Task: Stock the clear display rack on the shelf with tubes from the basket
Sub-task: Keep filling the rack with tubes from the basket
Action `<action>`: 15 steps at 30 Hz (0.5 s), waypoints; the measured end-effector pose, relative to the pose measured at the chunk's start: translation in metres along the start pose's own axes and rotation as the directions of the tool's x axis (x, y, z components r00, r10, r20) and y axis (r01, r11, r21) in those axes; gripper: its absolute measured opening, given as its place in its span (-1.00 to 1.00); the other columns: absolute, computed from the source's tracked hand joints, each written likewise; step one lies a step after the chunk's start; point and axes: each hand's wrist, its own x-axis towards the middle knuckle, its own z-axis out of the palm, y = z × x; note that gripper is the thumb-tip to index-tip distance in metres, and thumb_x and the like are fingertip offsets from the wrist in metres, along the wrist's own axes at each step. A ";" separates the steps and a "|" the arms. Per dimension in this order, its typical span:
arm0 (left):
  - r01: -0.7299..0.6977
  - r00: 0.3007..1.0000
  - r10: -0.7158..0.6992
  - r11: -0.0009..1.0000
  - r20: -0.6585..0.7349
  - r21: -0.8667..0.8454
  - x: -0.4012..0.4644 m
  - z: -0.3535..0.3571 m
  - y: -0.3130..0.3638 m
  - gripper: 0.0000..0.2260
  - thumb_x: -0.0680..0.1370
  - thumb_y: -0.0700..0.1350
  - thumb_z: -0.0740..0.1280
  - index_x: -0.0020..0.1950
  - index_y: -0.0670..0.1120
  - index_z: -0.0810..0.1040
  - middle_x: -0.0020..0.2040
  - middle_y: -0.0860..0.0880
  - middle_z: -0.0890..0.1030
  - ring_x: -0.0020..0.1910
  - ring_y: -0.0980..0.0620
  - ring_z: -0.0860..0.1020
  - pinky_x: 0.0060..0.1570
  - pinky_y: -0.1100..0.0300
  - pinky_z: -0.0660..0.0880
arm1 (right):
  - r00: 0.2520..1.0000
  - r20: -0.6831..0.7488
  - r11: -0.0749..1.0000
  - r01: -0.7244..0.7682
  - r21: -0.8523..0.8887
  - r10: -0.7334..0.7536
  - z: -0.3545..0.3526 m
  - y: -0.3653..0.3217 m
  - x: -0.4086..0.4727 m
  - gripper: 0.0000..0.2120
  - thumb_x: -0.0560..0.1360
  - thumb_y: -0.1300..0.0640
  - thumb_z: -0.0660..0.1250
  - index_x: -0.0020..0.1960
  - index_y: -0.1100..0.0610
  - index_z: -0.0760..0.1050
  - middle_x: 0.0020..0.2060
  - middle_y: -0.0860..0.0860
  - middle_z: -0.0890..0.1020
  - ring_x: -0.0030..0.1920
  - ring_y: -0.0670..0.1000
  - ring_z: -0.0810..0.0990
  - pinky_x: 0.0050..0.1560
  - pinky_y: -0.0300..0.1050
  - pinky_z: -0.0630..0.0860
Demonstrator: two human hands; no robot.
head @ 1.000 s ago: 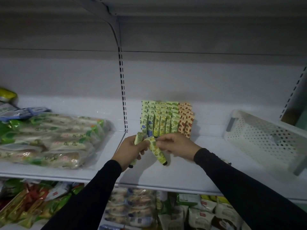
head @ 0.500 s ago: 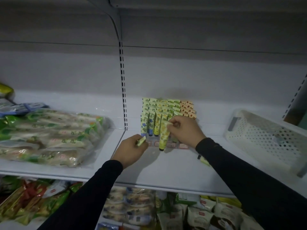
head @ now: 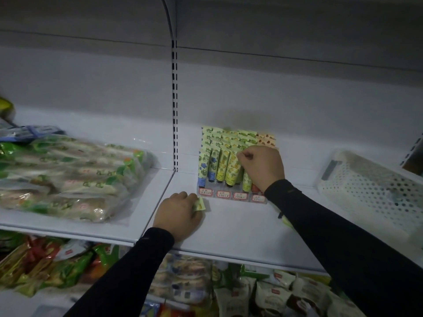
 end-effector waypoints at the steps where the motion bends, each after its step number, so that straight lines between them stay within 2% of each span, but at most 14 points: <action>1: -0.005 1.000 0.005 1.000 -0.008 0.000 0.000 0.000 0.000 -0.81 0.35 0.04 0.35 -0.22 -0.08 0.54 -0.41 -0.03 0.47 -0.42 -0.11 0.49 -0.43 0.21 0.19 | 1.000 0.006 1.000 0.003 -0.003 -0.003 0.003 0.000 -0.001 -0.72 0.56 0.05 0.29 -0.21 0.17 0.65 -0.29 0.04 0.67 -0.22 0.04 0.61 -0.17 -0.12 0.54; 7: -0.005 1.000 0.005 1.000 -0.026 -0.006 -0.001 0.002 -0.002 -0.80 0.35 0.05 0.33 -0.24 -0.08 0.56 -0.41 -0.02 0.48 -0.41 -0.10 0.49 -0.42 0.21 0.20 | 1.000 0.023 0.999 0.019 -0.044 -0.018 0.016 0.001 -0.004 -0.71 0.55 0.10 0.29 -0.29 0.19 0.59 -0.37 0.06 0.63 -0.30 0.05 0.57 -0.20 -0.03 0.58; 15: 0.015 1.000 -0.016 1.000 -0.013 -0.011 -0.002 0.001 0.000 -0.79 0.33 0.05 0.34 -0.23 -0.08 0.58 -0.40 -0.02 0.49 -0.40 -0.11 0.51 -0.42 0.21 0.25 | 0.997 0.077 0.996 -0.010 -0.091 0.017 0.017 0.000 0.003 -0.66 0.54 0.04 0.26 -0.33 0.16 0.58 -0.41 0.06 0.62 -0.34 0.05 0.58 -0.23 -0.01 0.60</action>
